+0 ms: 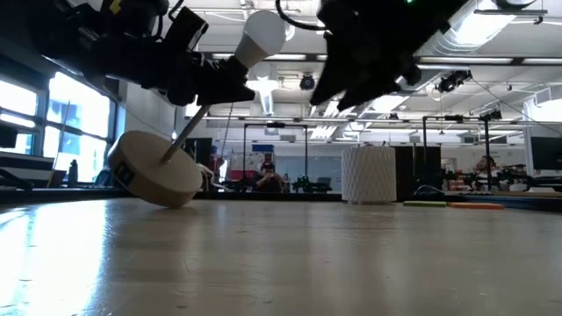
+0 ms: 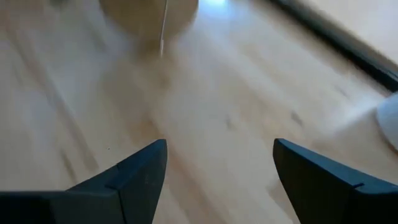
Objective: Screw lightbulb
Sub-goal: Remove the white lightbulb from the desk lamp
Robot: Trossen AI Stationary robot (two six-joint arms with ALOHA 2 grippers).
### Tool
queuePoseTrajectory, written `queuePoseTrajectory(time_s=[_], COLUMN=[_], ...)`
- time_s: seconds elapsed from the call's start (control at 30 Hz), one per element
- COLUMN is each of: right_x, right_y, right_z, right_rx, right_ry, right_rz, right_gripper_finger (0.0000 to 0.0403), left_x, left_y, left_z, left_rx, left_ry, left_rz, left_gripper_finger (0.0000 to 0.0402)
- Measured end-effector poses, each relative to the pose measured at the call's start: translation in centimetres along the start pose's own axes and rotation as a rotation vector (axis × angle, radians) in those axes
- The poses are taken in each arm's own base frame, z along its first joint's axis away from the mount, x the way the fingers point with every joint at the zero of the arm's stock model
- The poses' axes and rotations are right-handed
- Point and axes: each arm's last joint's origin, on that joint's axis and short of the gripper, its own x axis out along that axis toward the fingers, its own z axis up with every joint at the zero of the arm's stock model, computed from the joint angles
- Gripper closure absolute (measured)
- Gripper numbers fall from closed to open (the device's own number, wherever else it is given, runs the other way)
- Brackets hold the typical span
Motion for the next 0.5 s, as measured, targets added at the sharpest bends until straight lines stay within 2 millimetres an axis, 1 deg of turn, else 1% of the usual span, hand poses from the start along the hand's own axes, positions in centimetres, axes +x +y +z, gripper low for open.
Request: queuePoseTrajectory(time_s=[0.07, 0.13, 0.2, 0.3, 0.37, 0.5], right_x=[0.0, -0.3, -0.2, 0.1, 0.2, 0.3], right_y=[0.2, 0.7, 0.9, 0.8, 0.7, 0.6], right_z=[0.1, 0.7, 1.0, 2.2, 3.4, 5.8], right_rx=[0.055, 0.078, 0.069, 0.084, 0.104, 0.132], right_ry=[-0.142, -0.272, -0.344, -0.394, -0.41, -0.416], right_rz=[0.006, -0.001, -0.015, -0.022, -0.023, 0.032], right_gripper_finger=[0.0111, 0.0111, 0.0111, 0.0111, 0.0111, 0.0111], left_x=[0.0, 0.0, 0.0, 0.0, 0.0, 0.0], left_y=[0.0, 0.0, 0.0, 0.0, 0.0, 0.0], left_z=[0.0, 0.0, 0.0, 0.1, 0.1, 0.1], left_rx=[0.0, 0.0, 0.0, -0.002, -0.002, -0.003], left_ry=[-0.001, -0.002, -0.003, -0.007, -0.009, -0.011], left_rz=[0.0, 0.0, 0.001, 0.003, 0.003, 0.005], left_gripper_finger=[0.0247, 0.0247, 0.0247, 0.0247, 0.0247, 0.0247])
